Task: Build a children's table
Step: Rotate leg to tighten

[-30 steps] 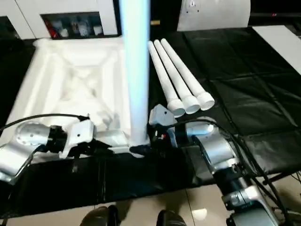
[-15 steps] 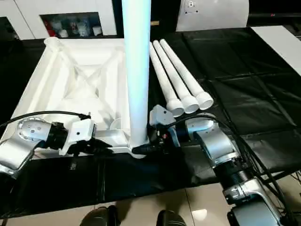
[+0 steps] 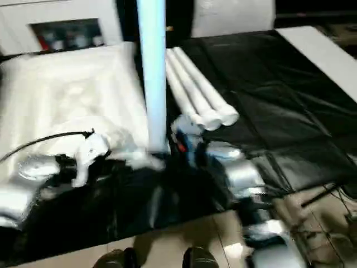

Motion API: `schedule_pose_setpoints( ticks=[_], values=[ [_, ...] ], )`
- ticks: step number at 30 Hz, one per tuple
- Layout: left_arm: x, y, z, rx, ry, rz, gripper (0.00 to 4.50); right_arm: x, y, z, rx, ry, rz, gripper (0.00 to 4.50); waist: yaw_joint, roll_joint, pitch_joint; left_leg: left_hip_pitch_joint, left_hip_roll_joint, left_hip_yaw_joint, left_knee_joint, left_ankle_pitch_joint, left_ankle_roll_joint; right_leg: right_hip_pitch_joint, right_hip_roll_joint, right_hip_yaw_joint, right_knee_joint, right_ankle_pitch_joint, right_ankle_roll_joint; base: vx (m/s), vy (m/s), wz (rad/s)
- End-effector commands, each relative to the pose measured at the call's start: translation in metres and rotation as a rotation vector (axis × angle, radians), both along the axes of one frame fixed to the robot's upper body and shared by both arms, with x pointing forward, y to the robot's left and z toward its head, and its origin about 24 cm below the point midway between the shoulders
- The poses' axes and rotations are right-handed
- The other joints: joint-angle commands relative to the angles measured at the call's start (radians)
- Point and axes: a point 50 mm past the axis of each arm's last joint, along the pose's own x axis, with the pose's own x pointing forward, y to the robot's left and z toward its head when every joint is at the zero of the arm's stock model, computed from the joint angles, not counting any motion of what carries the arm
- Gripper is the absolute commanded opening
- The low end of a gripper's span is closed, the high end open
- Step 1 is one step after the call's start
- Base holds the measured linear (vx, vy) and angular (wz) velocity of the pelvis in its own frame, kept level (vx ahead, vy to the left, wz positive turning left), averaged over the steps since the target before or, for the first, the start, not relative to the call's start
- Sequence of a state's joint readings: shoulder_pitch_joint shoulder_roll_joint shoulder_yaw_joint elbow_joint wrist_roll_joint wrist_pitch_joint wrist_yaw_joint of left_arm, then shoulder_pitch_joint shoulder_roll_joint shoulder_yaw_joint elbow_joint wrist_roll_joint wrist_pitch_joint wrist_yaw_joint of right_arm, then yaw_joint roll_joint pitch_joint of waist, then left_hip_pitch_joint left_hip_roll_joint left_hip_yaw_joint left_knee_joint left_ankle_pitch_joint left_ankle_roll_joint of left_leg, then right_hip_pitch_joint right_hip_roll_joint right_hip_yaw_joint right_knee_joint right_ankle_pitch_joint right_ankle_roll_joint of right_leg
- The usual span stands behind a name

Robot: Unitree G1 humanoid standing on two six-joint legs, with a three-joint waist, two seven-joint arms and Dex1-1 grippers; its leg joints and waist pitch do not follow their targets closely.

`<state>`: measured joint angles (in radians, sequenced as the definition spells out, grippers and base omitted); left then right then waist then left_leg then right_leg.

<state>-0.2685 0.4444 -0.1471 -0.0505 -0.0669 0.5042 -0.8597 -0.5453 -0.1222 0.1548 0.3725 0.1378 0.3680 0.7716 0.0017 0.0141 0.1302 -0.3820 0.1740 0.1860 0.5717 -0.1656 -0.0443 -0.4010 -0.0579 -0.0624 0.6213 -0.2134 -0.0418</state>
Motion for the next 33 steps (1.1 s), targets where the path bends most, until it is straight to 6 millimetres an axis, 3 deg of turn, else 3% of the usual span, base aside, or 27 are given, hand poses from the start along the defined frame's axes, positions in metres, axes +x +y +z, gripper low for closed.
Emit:
schedule_pose_setpoints(
  ticks=[1,2,5,6,8,10,12,13,16,19,20,21,25,27,33],
  values=[
    [0.003,-0.012,0.004,-0.051,-0.031,0.094,0.00,-0.012,0.036,-0.009,0.029,0.072,0.079,2.72,0.011,-0.007,-0.051,0.016,0.058,-0.031,-0.066,-0.207,0.031,0.037,-0.094,0.065,-0.098,-0.353,-0.178,0.000,0.000,0.00],
    [0.008,-0.030,0.007,-0.083,-0.057,0.164,0.00,-0.009,0.046,-0.010,0.030,0.083,0.000,2.72,0.011,-0.017,-0.053,0.017,0.058,-0.027,-0.065,-0.194,0.040,0.036,-0.090,0.065,-0.099,-0.328,-0.175,0.000,0.000,0.00],
    [0.018,-0.052,0.014,-0.118,-0.099,0.269,0.00,-0.005,0.056,-0.011,0.027,0.090,-0.116,2.72,0.014,-0.012,-0.057,0.015,0.058,-0.026,-0.064,-0.147,0.051,0.038,-0.090,0.064,-0.093,-0.258,-0.179,0.000,0.000,0.00],
    [0.023,-0.058,0.015,-0.116,-0.117,0.298,0.00,-0.003,0.057,-0.011,0.020,0.082,-0.160,2.72,0.017,-0.009,-0.064,0.018,0.058,-0.024,-0.061,-0.125,0.056,0.040,-0.088,0.063,-0.090,-0.208,-0.186,0.000,0.000,0.00],
    [0.026,-0.065,0.017,-0.112,-0.132,0.322,0.00,-0.001,0.059,-0.010,0.020,0.076,-0.202,2.72,0.025,-0.009,-0.068,0.014,0.057,-0.024,-0.060,-0.077,0.078,0.043,-0.086,0.062,-0.082,-0.109,-0.193,0.000,0.000,0.00],
    [0.028,-0.068,0.018,-0.103,-0.133,0.332,0.00,0.000,0.060,-0.009,0.040,0.077,-0.219,3.28,0.032,-0.011,-0.071,0.014,0.056,-0.022,-0.057,-0.048,0.099,0.045,-0.087,0.062,-0.075,-0.033,-0.203,0.000,0.000,0.00],
    [0.031,-0.066,0.018,-0.081,-0.138,0.332,0.00,0.000,0.057,-0.008,0.042,0.050,-0.230,3.42,0.038,-0.005,-0.075,0.012,0.056,-0.022,-0.052,-0.017,0.122,0.048,-0.086,0.059,-0.067,0.046,-0.212,0.000,0.000,0.00],
    [0.031,-0.064,0.017,-0.060,-0.141,0.331,0.00,0.000,0.055,-0.007,0.040,0.038,-0.246,3.44,0.039,0.001,-0.074,0.011,0.056,-0.023,-0.052,-0.021,0.124,0.048,-0.087,0.059,-0.066,0.049,-0.214,0.000,0.000,0.00],
    [0.030,-0.051,0.013,-0.011,-0.140,0.302,0.00,0.001,0.041,-0.003,0.035,-0.023,-0.268,3.78,0.031,-0.005,-0.070,0.004,0.055,-0.029,-0.058,-0.079,0.111,0.057,-0.091,0.055,-0.076,-0.030,-0.197,0.000,0.000,0.00],
    [0.029,-0.046,0.010,0.010,-0.132,0.275,0.00,0.002,0.032,0.000,0.041,-0.053,-0.271,3.89,0.023,-0.004,-0.069,0.010,0.058,-0.026,-0.059,-0.109,0.093,0.051,-0.091,0.058,-0.081,-0.075,-0.202,0.000,0.000,0.00],
    [0.029,-0.045,0.010,0.012,-0.131,0.272,0.00,0.002,0.032,0.000,0.041,-0.056,-0.271,3.97,0.025,0.004,-0.067,0.011,0.058,-0.027,-0.059,-0.116,0.089,0.048,-0.090,0.058,-0.082,-0.084,-0.203,0.000,0.000,0.00],
    [0.027,-0.040,0.007,0.034,-0.126,0.227,0.00,0.002,0.020,0.004,0.042,-0.090,-0.257,4.18,0.026,0.000,-0.068,0.011,0.058,-0.026,-0.059,-0.113,0.085,0.051,-0.089,0.059,-0.082,-0.075,-0.204,0.000,0.000,0.00],
    [0.022,-0.028,0.004,0.057,-0.106,0.139,0.00,0.000,0.000,0.012,0.036,-0.139,-0.219,4.45,0.031,0.000,-0.072,0.013,0.059,-0.024,-0.055,-0.060,0.110,0.050,-0.086,0.059,-0.068,0.031,-0.216,0.000,0.000,0.00],
    [0.021,-0.026,0.003,0.062,-0.101,0.114,0.00,-0.001,-0.005,0.014,0.029,-0.151,-0.206,4.45,0.033,-0.001,-0.071,0.013,0.059,-0.023,-0.055,-0.065,0.115,0.050,-0.086,0.059,-0.068,0.027,-0.217,0.000,0.000,0.00],
    [0.011,-0.004,-0.004,0.135,-0.071,-0.118,0.00,-0.018,-0.034,0.025,-0.100,-0.239,0.088,4.45,0.044,-0.003,-0.066,0.014,0.059,-0.023,-0.057,-0.117,0.107,0.050,-0.088,0.060,-0.077,-0.055,-0.202,0.000,0.000,0.00]
  ],
)
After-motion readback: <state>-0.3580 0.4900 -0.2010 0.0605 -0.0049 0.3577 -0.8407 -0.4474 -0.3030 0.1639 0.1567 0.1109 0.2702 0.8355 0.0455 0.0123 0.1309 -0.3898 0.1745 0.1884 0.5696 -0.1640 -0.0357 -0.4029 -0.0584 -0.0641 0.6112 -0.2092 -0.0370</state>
